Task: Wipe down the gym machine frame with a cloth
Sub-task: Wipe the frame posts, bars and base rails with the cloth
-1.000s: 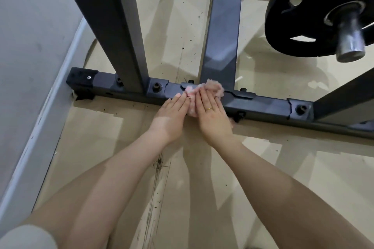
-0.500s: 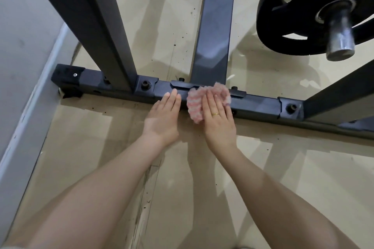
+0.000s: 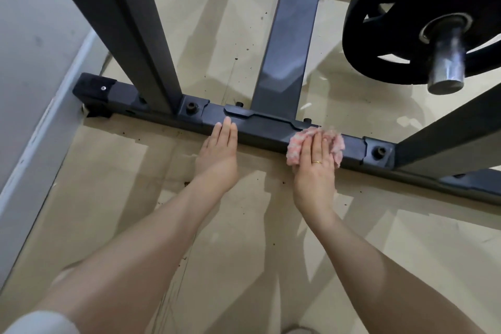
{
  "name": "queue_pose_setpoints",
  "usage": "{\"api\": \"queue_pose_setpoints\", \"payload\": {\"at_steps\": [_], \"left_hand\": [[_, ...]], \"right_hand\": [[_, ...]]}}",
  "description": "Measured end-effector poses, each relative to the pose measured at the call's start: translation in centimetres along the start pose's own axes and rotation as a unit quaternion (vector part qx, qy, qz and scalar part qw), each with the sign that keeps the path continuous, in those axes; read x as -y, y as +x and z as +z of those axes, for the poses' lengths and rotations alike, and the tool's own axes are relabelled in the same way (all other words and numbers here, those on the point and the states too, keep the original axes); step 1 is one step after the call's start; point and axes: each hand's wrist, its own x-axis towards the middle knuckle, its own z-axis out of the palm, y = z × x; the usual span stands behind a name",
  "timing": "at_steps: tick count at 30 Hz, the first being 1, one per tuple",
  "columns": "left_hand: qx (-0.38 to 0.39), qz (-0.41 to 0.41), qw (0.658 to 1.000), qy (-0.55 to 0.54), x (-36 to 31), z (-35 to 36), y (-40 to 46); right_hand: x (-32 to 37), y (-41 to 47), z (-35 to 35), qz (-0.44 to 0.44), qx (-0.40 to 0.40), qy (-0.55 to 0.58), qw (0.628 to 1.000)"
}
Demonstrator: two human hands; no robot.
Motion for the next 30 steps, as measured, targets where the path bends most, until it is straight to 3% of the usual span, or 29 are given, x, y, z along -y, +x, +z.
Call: {"api": "queue_pose_setpoints", "payload": {"at_steps": [5, 7, 10, 13, 15, 18, 19, 22, 26, 28, 30], "left_hand": [[0.001, 0.01, 1.0, -0.013, 1.3, -1.0, -1.4], [-0.001, 0.03, 1.0, 0.01, 2.6, -1.2, -2.5], [0.01, 0.052, 0.998, 0.018, 3.9, -2.2, -3.2], [-0.009, 0.089, 0.996, 0.007, 4.0, -3.2, -2.3], [-0.012, 0.125, 0.992, -0.002, 3.5, -3.4, -1.1], [-0.013, 0.198, 0.979, 0.047, 2.1, -3.3, 0.7], [-0.016, 0.221, 0.973, 0.063, 1.6, -3.2, 1.2], [-0.024, 0.255, 0.964, 0.069, 0.4, -2.6, 2.6], [-0.004, 0.294, 0.951, 0.095, -1.3, -2.1, 3.9], [0.004, 0.292, 0.951, 0.102, -2.1, -1.9, 4.2], [-0.002, 0.289, 0.951, 0.109, -2.7, -1.8, 4.3]], "right_hand": [[-3.2, -0.8, -0.1, -0.036, 0.034, -0.032, 0.998], [-4.1, -1.0, -0.8, 0.007, 0.04, -0.021, 0.999], [-1.1, -0.3, -1.6, 0.1, 0.028, 0.127, 0.986], [3.5, 2.5, -3.1, 0.144, -0.019, 0.302, 0.942], [5.2, 3.9, -3.0, 0.063, -0.014, 0.251, 0.966], [5.1, 3.8, -0.4, -0.082, 0.118, 0.087, 0.986], [4.2, 3.3, 0.4, -0.095, 0.102, 0.044, 0.989], [0.5, 0.9, 1.0, -0.041, 0.036, -0.002, 0.999], [-4.6, -1.2, -0.6, 0.114, 0.034, -0.014, 0.993], [-3.6, -0.5, -1.4, 0.139, 0.053, -0.025, 0.989], [-1.1, 0.4, -1.3, 0.107, 0.075, -0.045, 0.99]]}}
